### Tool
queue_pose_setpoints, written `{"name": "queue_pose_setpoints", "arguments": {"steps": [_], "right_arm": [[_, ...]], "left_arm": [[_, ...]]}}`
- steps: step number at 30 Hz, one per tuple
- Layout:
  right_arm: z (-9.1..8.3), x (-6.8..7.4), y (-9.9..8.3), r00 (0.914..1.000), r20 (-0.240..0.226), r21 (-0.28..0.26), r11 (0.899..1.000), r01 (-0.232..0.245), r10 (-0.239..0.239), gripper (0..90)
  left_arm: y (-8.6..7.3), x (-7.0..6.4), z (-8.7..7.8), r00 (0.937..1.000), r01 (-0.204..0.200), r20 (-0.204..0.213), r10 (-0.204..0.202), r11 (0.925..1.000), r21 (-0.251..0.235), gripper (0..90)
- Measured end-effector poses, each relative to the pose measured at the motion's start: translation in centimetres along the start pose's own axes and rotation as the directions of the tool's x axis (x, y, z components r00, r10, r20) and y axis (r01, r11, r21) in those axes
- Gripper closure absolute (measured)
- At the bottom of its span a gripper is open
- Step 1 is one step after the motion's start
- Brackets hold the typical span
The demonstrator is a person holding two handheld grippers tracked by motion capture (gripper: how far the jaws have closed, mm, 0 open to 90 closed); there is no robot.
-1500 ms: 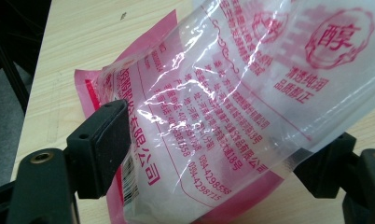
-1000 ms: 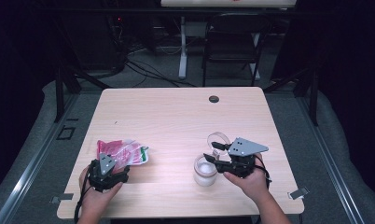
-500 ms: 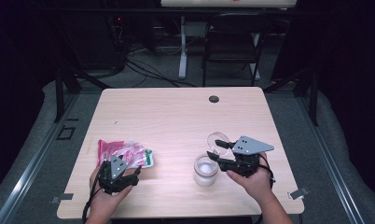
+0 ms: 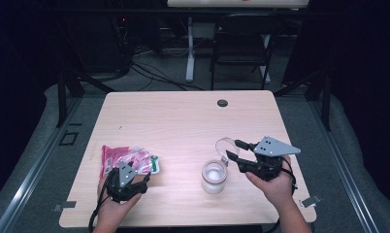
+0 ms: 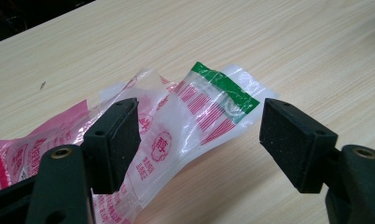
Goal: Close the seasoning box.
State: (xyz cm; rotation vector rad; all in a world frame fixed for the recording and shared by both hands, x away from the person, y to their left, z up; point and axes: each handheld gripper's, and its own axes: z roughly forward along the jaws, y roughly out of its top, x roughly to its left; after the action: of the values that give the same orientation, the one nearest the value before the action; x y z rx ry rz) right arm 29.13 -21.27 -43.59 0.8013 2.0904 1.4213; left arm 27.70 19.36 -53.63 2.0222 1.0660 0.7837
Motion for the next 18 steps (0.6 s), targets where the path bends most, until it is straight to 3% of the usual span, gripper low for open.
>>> {"name": "queue_pose_setpoints", "arguments": {"steps": [10, 18], "right_arm": [[-1.2, -1.6, -0.1, 0.9975, 0.056, -0.009, 0.999, -0.042, 0.043, 63.2], [-1.7, -2.4, -0.4, 0.9919, 0.096, -0.021, 0.997, -0.081, 0.083, 73.9]], "left_arm": [[-0.2, 0.4, -0.1, 0.9997, 0.015, -0.020, -0.016, 0.9998, -0.010, 33.6], [-0.3, 1.0, -0.3, 0.9976, 0.059, -0.036, -0.059, 0.9982, -0.011, 37.2]]}}
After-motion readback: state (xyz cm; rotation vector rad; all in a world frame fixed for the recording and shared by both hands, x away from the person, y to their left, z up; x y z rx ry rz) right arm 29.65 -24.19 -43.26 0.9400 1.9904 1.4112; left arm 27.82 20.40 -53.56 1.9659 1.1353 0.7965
